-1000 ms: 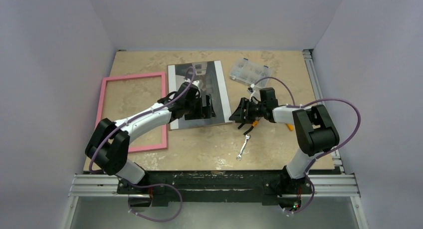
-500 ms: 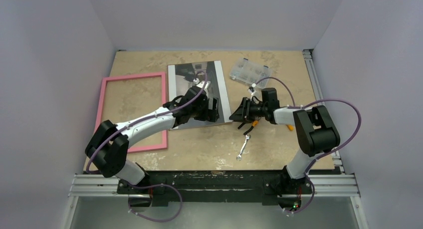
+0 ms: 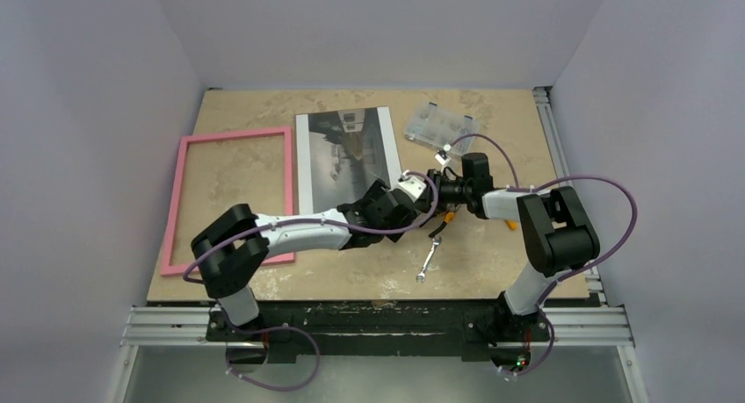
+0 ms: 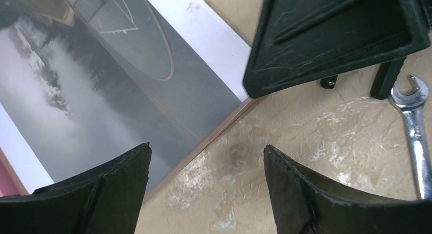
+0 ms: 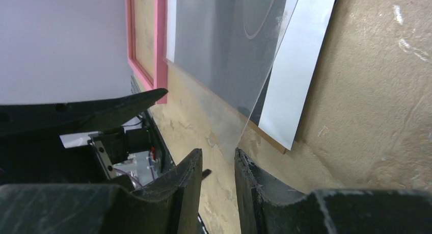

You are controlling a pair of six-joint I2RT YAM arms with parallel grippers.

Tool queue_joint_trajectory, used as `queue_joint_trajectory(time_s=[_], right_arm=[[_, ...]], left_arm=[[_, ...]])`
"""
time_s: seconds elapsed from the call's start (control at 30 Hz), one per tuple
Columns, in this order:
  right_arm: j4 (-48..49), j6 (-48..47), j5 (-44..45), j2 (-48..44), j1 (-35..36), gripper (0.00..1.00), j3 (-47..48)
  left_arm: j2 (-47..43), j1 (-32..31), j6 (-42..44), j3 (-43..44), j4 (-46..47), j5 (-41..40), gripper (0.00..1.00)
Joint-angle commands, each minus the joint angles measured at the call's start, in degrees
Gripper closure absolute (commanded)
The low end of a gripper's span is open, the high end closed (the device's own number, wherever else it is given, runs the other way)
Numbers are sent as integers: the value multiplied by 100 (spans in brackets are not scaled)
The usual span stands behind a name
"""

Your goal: Take the photo out of the frame

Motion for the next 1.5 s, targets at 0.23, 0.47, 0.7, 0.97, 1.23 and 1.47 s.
queue_joint_trajectory(time_s=[0.23, 0.47, 0.7, 0.97, 1.23, 1.47], right_arm=[[358, 194, -331, -186, -17, 71, -15], [529, 363, -411, -164, -16, 72, -61], [363, 386, -195, -300, -27, 68, -34], [-666, -56, 532, -573, -619, 56, 235], [-560, -98, 369, 144, -809, 56, 475], [-650, -261, 463, 446, -485, 62, 691]], left_arm=[[1011, -448, 1464, 613, 911, -1841, 32], [1419, -581, 2022, 755, 1456, -2160, 49], [1424, -599, 2021, 691, 1578, -2232, 75], [1213, -599, 1916, 546, 1604, -2240, 92], [1028, -599, 1855, 466, 1598, -2267, 98], [942, -599, 1731, 427, 1555, -2297, 100]])
